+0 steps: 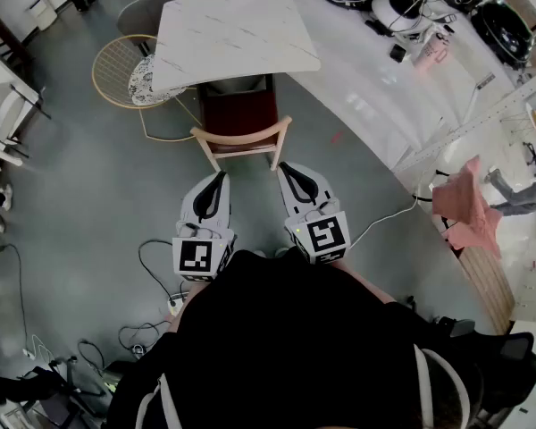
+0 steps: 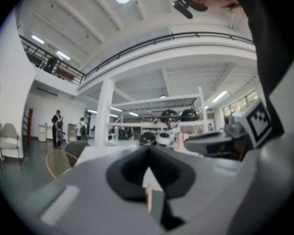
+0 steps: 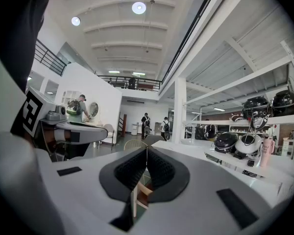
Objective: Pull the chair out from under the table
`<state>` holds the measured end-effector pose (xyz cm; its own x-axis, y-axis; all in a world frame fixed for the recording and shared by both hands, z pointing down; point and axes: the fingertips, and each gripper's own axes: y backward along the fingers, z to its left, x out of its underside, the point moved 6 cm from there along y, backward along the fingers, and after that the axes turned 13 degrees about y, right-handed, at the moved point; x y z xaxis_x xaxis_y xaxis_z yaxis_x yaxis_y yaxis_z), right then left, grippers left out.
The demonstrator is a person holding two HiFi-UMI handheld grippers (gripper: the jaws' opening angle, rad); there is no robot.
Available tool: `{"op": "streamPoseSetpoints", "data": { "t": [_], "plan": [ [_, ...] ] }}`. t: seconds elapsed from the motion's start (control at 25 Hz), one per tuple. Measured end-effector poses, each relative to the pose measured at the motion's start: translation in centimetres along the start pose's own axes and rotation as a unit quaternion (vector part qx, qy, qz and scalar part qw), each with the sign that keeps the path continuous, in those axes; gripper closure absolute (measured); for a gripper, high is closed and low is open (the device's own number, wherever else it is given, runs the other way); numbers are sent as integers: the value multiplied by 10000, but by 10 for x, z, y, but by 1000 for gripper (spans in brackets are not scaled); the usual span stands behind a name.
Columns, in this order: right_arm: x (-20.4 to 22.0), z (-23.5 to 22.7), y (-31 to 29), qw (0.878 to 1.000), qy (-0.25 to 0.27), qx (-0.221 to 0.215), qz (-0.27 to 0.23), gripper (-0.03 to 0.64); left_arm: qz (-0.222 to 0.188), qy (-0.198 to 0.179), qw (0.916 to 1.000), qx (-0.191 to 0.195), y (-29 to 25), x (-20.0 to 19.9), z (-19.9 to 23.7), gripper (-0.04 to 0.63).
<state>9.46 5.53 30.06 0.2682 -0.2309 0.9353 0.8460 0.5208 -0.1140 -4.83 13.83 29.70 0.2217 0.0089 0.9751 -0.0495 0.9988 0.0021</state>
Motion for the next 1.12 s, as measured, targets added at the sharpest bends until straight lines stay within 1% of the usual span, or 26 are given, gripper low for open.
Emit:
{"op": "streamPoseSetpoints", "data": {
  "t": [0.2, 0.36, 0.48, 0.64, 0.72, 0.84, 0.96, 1.12],
  "plan": [
    [2, 1, -3, 9999, -107, 60, 82, 595, 15, 51, 10000, -23, -2, 2, 7, 588],
    [12, -9, -8, 9992, -393, 33, 61, 594, 125, 90, 9999, 37, -12, 10, 8, 588],
    [19, -17, -18, 9993, -382, 16, 34, 594, 187, 136, 9997, 29, -22, 17, 13, 588],
    [30, -31, -47, 9995, -322, -47, 45, 594, 170, 268, 9995, -30, -44, 22, 32, 588],
    [36, -42, -64, 9995, -267, -113, 90, 594, 201, 227, 9995, -23, -60, 25, 41, 588],
    [46, -58, -91, 9996, -58, -241, 150, 594, 391, 95, 9992, -35, -90, 30, 56, 588],
    [62, -72, -122, 9988, 8, -438, 206, 594, 530, 58, 9985, -96, -122, 36, 72, 588],
    [84, -87, -158, 9958, 161, -804, 415, 592, 809, 272, 9960, -279, -151, 49, 97, 588]
  ]
}}
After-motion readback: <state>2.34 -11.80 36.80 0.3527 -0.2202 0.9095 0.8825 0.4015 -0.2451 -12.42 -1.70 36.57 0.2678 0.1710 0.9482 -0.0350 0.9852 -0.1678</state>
